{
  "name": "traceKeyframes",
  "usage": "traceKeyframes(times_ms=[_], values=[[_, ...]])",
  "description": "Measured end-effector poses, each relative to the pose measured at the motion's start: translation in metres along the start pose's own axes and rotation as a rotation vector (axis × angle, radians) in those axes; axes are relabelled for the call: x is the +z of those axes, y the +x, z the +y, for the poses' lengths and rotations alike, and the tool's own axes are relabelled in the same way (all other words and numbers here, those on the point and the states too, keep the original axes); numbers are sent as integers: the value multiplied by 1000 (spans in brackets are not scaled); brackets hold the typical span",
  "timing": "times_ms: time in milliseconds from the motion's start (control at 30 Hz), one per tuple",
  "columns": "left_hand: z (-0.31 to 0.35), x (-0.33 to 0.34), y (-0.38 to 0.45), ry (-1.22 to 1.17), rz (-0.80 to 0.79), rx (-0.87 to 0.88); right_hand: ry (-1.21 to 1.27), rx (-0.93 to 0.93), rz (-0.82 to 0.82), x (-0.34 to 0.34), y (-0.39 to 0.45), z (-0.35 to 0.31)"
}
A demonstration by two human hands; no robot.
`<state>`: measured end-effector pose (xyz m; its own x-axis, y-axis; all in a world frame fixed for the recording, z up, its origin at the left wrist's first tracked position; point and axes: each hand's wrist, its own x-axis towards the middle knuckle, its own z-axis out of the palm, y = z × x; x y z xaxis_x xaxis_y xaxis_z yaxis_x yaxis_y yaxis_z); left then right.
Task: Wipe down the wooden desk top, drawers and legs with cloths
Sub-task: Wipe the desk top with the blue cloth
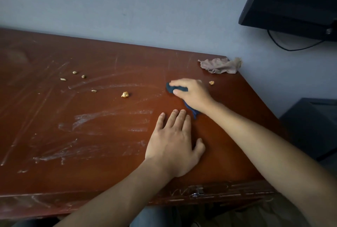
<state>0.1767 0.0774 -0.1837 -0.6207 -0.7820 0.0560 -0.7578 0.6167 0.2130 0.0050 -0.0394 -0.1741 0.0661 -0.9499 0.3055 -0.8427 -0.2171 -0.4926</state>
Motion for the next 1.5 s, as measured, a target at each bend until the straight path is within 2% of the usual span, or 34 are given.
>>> traceKeyframes(times_ms=[167,300,433,700,867,1033,1100,1200,1367,1500], values=[[0,-8,3,6,-17,-3,-18,19,35,-14,-80,1],[-7,-19,30,78,-51,14,-116,102,97,-10,-74,2],[-22,-17,67,90,-149,37,-249,191,105,3,-27,2],[-21,-4,76,107,-110,81,-336,314,165,13,98,53],[-22,-5,77,67,-110,102,-348,454,196,12,177,91],[-24,-7,81,-7,-115,99,-366,507,212,8,223,121],[-26,-7,83,-40,-103,100,-364,481,182,7,225,120],[-27,-8,82,-50,-98,102,-308,325,93,6,203,104],[-26,-6,80,-31,-81,101,-167,24,-44,10,133,63],[-25,-4,76,-41,-77,90,-81,-75,-116,-1,80,56]])
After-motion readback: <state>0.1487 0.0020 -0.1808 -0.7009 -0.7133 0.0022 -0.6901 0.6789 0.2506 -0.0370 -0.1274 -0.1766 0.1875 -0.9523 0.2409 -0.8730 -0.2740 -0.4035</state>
